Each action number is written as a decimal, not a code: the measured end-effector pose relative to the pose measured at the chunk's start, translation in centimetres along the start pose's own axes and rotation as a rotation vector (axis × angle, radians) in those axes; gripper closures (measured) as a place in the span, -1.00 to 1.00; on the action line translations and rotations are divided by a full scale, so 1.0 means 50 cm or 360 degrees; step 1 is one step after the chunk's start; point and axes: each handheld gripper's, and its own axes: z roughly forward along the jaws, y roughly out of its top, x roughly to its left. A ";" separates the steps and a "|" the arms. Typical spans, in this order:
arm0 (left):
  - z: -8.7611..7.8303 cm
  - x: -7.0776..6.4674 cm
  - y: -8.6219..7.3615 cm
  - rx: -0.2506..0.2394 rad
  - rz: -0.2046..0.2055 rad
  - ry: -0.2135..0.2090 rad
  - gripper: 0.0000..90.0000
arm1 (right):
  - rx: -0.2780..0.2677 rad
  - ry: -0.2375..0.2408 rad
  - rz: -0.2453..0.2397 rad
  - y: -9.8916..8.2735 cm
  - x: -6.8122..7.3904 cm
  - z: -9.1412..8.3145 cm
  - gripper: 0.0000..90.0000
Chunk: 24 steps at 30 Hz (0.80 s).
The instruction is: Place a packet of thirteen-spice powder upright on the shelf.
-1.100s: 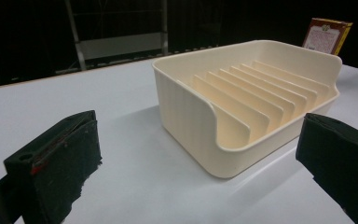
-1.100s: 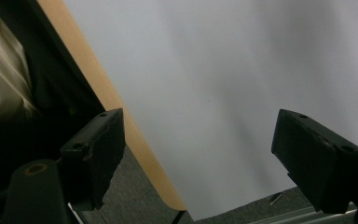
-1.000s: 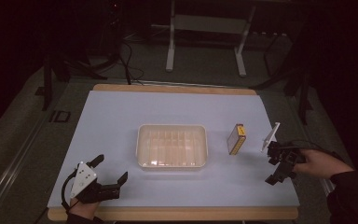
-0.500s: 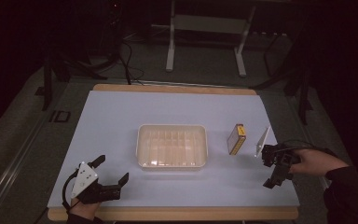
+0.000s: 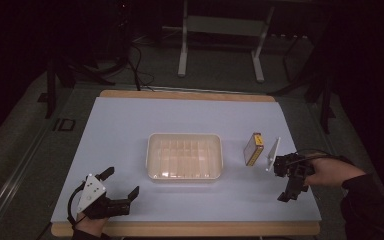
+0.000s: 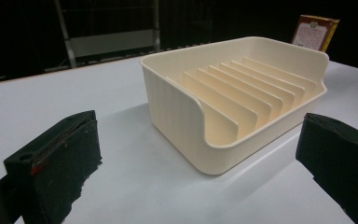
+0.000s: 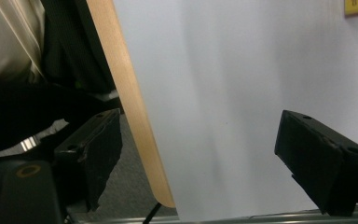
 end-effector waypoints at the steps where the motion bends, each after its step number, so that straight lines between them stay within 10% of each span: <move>1: 0.000 0.000 0.000 -0.0001 -0.0001 0.0000 -1.00 | 0.0007 0.0005 -0.0019 0.003 0.001 0.000 -0.67; 24: 0.003 0.005 -0.002 0.0001 -0.0032 -0.0021 -1.00 | -0.0053 -0.0071 -0.0219 0.078 0.009 -0.050 -0.62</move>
